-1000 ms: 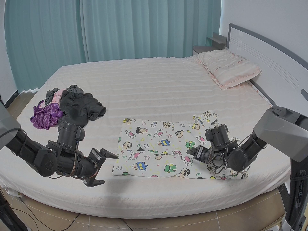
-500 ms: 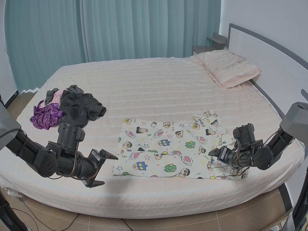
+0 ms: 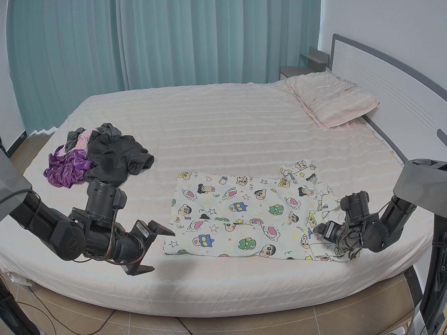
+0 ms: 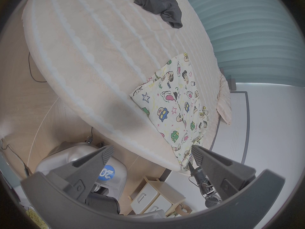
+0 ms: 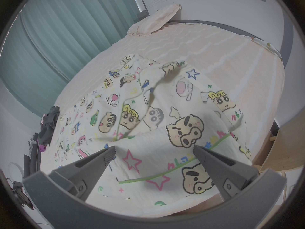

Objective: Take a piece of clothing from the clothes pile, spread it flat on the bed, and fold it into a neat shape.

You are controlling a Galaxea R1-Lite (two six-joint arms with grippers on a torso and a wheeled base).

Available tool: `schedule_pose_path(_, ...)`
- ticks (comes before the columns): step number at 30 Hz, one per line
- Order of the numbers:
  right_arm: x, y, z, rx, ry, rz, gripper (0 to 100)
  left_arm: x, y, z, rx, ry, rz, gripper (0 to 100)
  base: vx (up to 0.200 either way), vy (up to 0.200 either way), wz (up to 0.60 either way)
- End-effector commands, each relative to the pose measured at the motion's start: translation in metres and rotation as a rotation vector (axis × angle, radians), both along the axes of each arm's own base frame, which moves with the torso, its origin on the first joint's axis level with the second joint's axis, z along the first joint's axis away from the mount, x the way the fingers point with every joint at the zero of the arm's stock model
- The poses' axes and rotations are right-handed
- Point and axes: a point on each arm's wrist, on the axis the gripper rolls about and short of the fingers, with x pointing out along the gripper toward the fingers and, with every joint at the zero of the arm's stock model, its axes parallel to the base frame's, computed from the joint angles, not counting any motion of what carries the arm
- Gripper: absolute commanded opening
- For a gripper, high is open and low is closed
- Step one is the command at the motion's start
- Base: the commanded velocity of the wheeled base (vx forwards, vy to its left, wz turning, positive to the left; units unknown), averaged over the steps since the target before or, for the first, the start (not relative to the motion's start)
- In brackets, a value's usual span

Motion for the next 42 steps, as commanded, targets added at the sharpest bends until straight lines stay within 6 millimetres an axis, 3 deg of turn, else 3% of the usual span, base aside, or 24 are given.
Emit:
schedule_pose_path(1,0.001,-0.001,-0.006,-0.003,0.009,-0.007,100,-0.002,-0.001,0.0,0.001,-0.001,-0.006,100,0.0,0.0,0.0)
schedule_pose_path(2,0.002,-0.002,0.021,0.024,-0.074,-0.015,100,-0.001,-0.001,0.001,0.003,-0.007,-0.006,100,0.0,0.0,0.0)
schedule_pose_path(5,-0.004,-0.006,0.05,0.051,-0.142,-0.032,100,-0.001,-0.001,0.003,0.0,-0.012,-0.009,100,0.0,0.0,0.0)
schedule_pose_path(13,-0.031,-0.01,0.083,0.078,-0.212,-0.055,100,-0.003,0.0,0.011,-0.017,-0.032,0.004,100,0.0,0.0,0.0)
schedule_pose_path(23,-0.054,-0.011,0.081,0.102,-0.281,-0.065,100,-0.002,0.001,0.015,-0.02,-0.059,0.017,100,0.0,0.0,0.0)
schedule_pose_path(30,-0.058,-0.012,0.079,0.103,-0.299,-0.063,100,0.0,0.004,0.016,-0.071,-0.084,0.058,100,0.0,0.0,0.0)
schedule_pose_path(42,-0.064,-0.016,0.084,0.096,-0.31,-0.064,100,0.0,0.004,0.015,-0.069,-0.091,0.052,100,0.2,0.0,0.0)
